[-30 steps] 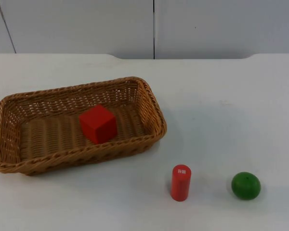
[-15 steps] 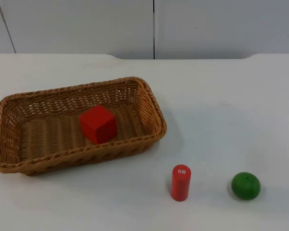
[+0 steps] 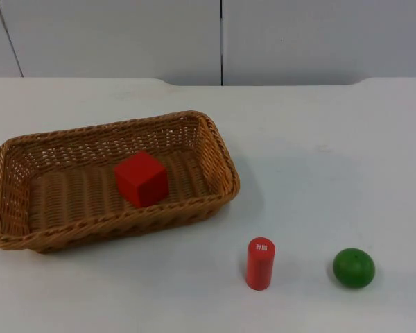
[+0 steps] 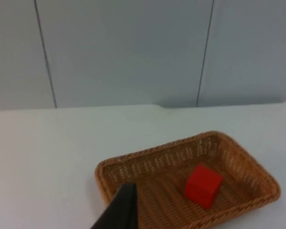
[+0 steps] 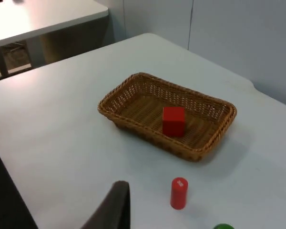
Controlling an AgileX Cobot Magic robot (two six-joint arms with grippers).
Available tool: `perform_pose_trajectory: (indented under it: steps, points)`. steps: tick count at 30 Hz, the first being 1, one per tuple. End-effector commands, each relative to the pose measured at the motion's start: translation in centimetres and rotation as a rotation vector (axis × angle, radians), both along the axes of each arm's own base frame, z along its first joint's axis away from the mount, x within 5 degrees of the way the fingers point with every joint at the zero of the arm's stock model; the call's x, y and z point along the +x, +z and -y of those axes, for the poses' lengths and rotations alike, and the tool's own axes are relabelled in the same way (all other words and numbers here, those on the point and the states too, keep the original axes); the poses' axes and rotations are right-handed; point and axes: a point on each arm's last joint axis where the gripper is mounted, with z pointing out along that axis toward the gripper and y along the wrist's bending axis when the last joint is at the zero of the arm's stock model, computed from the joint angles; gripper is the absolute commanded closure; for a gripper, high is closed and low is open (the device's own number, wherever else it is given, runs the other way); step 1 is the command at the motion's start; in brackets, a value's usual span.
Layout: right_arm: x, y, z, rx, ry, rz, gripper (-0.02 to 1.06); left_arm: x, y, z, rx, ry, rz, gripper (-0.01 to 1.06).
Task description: Pick up the basket with the left hand and place the object to the left of the red cylinder into the basket with the right hand.
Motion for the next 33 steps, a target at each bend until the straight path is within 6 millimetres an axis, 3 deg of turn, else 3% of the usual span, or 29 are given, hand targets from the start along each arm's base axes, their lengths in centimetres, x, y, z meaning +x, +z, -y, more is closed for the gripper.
perform_pose_trajectory:
  steps: [1,9,16,22,28,33]
  points:
    - [-0.4,-0.3,0.6,-0.007,-0.013,0.002,-0.01,-0.4,-0.4,-0.4,0.02,0.023,-0.018,0.0]
    - [-1.6,-1.5,2.2,0.005,-0.029,-0.01,-0.01,-1.6,-1.5,-1.6,0.062,0.141,-0.078,0.0]
    - [-2.2,-4.3,2.9,-0.012,-0.034,-0.046,-0.01,-1.2,-2.6,-1.9,0.046,0.171,-0.14,0.0]
    - [-2.2,-5.4,2.9,-0.068,-0.044,-0.117,-0.01,-0.6,-4.4,-2.1,0.059,0.179,-0.229,0.0]
    - [-1.9,-6.8,1.9,-0.072,-0.008,-0.155,-0.01,-0.6,-4.5,-2.1,0.059,0.179,-0.233,0.0]
    - [-2.1,-6.8,1.7,-0.089,0.038,-0.138,-0.01,-0.6,-4.5,-2.1,0.059,0.179,-0.233,0.0]
